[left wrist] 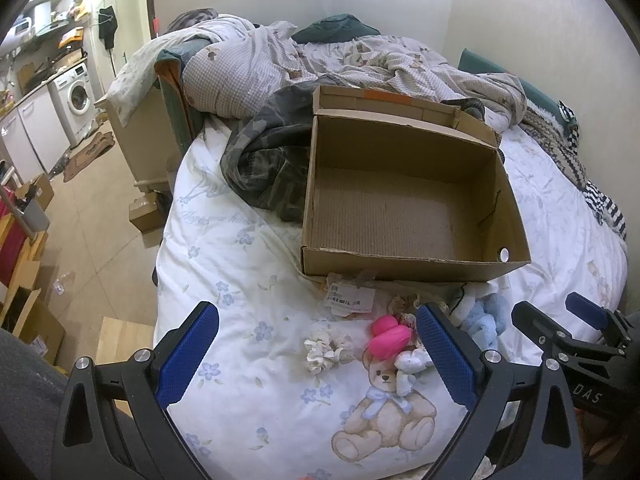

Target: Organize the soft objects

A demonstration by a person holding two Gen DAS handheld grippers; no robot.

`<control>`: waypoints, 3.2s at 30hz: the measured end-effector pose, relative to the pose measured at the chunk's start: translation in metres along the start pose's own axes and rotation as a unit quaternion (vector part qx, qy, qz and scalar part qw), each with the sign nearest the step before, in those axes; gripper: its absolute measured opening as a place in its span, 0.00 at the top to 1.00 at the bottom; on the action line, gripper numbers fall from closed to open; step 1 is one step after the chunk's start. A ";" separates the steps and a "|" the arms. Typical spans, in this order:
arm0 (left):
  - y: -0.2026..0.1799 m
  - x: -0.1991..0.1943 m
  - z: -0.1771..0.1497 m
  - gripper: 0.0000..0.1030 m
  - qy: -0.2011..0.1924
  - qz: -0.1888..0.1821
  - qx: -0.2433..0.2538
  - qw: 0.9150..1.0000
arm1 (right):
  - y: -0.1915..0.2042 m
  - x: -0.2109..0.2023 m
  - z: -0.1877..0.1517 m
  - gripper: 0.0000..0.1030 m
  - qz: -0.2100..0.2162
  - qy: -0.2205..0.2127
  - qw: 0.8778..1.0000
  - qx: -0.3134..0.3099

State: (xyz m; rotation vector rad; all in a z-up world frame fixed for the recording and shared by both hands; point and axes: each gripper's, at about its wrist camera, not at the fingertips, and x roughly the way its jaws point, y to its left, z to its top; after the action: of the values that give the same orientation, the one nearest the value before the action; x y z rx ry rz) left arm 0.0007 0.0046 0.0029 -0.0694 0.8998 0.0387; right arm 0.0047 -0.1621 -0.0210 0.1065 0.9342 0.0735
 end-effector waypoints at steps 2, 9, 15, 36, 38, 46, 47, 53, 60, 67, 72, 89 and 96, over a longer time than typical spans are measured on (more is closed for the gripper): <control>0.001 0.001 0.000 0.04 0.000 0.002 0.000 1.000 | 0.000 0.000 0.000 0.00 0.000 0.000 1.000 0.000; 0.000 0.000 0.000 0.04 0.000 0.001 0.000 1.000 | 0.001 0.000 0.000 0.00 -0.001 -0.001 1.000 -0.001; 0.000 0.000 -0.001 0.04 0.000 0.002 -0.001 1.000 | 0.001 0.000 -0.001 0.00 -0.001 -0.001 1.000 -0.001; 0.002 0.003 -0.003 0.04 0.002 0.006 0.000 1.000 | 0.000 0.001 0.000 0.00 0.000 0.003 1.000 -0.001; 0.002 0.004 -0.004 0.04 0.002 0.005 0.000 1.000 | 0.001 0.001 0.000 0.00 0.000 0.003 1.000 0.000; 0.002 0.004 -0.003 0.04 0.002 0.006 0.000 1.000 | 0.002 0.004 -0.001 0.00 -0.003 0.005 1.000 0.001; 0.002 0.004 -0.003 0.04 0.002 0.007 0.000 1.000 | 0.003 0.004 -0.001 0.00 -0.003 0.005 1.000 0.002; 0.002 0.007 -0.004 0.04 0.008 0.008 -0.001 1.000 | 0.003 0.004 -0.001 0.00 -0.003 0.007 1.000 0.004; 0.009 0.014 0.000 0.04 0.028 0.020 -0.013 0.999 | -0.011 0.006 0.009 0.00 0.020 0.033 0.999 0.031; 0.028 0.029 0.020 0.04 0.066 0.022 -0.047 0.996 | -0.043 0.025 0.030 0.00 0.039 0.094 0.991 0.087; 0.036 0.058 0.028 0.04 0.129 0.035 -0.051 0.990 | -0.058 0.052 0.035 0.00 0.048 0.154 0.981 0.110; 0.029 0.151 -0.016 0.46 0.289 -0.046 -0.097 0.951 | -0.066 0.121 0.009 0.00 0.091 0.251 0.951 0.157; 0.026 0.159 -0.020 0.75 0.301 -0.063 -0.092 0.947 | -0.055 0.138 0.003 0.33 0.094 0.272 0.949 0.128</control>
State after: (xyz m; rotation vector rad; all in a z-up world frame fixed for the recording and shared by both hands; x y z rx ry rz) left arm 0.0823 0.0296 -0.1358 -0.3275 1.5001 -0.0203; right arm 0.0898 -0.2019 -0.1361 0.4320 1.4827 0.1626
